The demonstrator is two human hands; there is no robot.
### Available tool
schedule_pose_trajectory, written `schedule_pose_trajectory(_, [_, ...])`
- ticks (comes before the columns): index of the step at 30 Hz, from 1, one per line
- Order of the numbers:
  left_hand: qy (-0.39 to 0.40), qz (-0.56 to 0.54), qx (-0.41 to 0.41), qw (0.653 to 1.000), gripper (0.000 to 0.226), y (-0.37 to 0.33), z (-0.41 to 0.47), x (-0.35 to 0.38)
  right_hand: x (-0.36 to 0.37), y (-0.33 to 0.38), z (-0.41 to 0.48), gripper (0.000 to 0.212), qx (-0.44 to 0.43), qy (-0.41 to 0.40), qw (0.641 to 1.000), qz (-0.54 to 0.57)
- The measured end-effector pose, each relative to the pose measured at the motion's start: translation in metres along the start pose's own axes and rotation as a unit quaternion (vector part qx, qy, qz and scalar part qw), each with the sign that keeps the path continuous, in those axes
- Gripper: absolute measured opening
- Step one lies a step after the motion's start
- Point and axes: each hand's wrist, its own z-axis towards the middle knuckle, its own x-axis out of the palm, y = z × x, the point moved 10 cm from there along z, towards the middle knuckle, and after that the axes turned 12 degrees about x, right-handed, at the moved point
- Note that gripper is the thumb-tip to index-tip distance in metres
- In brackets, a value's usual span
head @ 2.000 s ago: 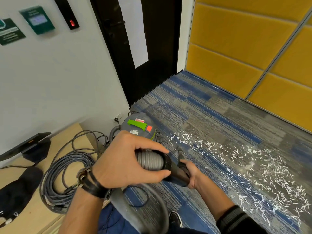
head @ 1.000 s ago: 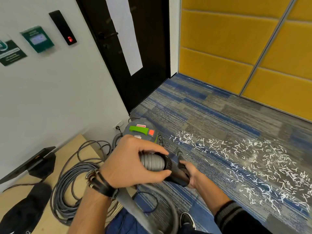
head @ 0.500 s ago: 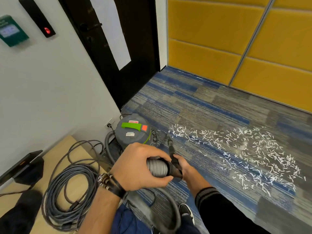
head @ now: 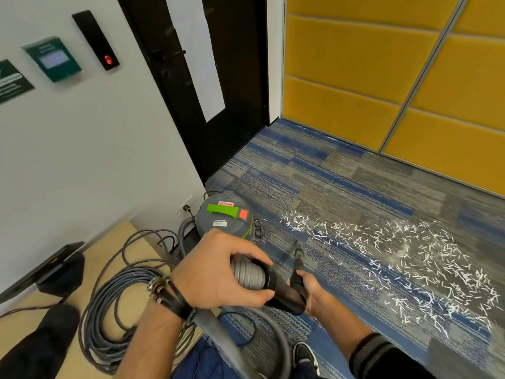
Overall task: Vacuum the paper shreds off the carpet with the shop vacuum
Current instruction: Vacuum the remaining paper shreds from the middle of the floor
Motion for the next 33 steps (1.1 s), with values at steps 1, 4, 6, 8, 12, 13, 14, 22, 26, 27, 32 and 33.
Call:
schedule_pose_trajectory(1, [-0.004, -0.006, 0.004, 1.000, 0.036, -0.002, 0.000, 0.000, -0.006, -0.001, -0.001, 0.031, 0.003, -0.004, 1.000, 0.003])
schedule_pose_trajectory(4, [-0.024, -0.019, 0.015, 0.999, 0.035, -0.007, -0.001, -0.004, -0.019, 0.000, 0.003, 0.032, 0.009, -0.010, 1.000, 0.010])
schedule_pose_trajectory(6, [-0.037, -0.024, 0.025, 0.999, 0.036, -0.012, 0.001, -0.008, -0.024, 0.009, 0.005, 0.033, 0.002, -0.028, 1.000, -0.012])
schedule_pose_trajectory(8, [-0.046, -0.024, 0.035, 0.998, 0.037, -0.018, 0.004, -0.011, -0.023, 0.014, 0.010, 0.036, -0.006, -0.030, 0.999, -0.045])
schedule_pose_trajectory(12, [-0.019, -0.022, 0.033, 0.999, 0.038, -0.021, 0.015, -0.008, -0.014, 0.007, 0.026, 0.037, 0.016, 0.004, 1.000, -0.020])
schedule_pose_trajectory(13, [-0.020, -0.020, 0.032, 0.999, 0.038, -0.022, 0.019, -0.009, -0.013, 0.009, 0.026, 0.036, 0.018, 0.006, 1.000, -0.024])
schedule_pose_trajectory(14, [-0.030, -0.017, 0.032, 0.999, 0.038, -0.022, 0.024, -0.014, -0.012, 0.017, 0.028, 0.037, 0.017, 0.001, 0.999, -0.032])
schedule_pose_trajectory(22, [-0.071, 0.046, 0.024, 0.996, 0.038, -0.012, 0.079, -0.022, 0.031, 0.108, 0.019, 0.036, 0.024, 0.036, 0.996, -0.080])
schedule_pose_trajectory(26, [-0.059, 0.062, 0.002, 0.996, 0.034, 0.004, 0.105, 0.002, 0.054, 0.138, 0.025, 0.031, 0.016, 0.053, 0.991, -0.123])
schedule_pose_trajectory(27, [-0.052, 0.064, -0.001, 0.997, 0.035, 0.007, 0.110, 0.006, 0.056, 0.139, 0.028, 0.029, 0.014, 0.052, 0.991, -0.125])
schedule_pose_trajectory(32, [-0.020, 0.011, 0.001, 1.000, 0.042, 0.015, 0.137, 0.020, 0.017, 0.142, 0.086, 0.043, 0.001, 0.018, 0.990, -0.143])
schedule_pose_trajectory(33, [-0.017, 0.004, 0.004, 1.000, 0.042, 0.012, 0.140, 0.021, 0.010, 0.142, 0.083, 0.043, 0.010, 0.017, 0.991, -0.130])
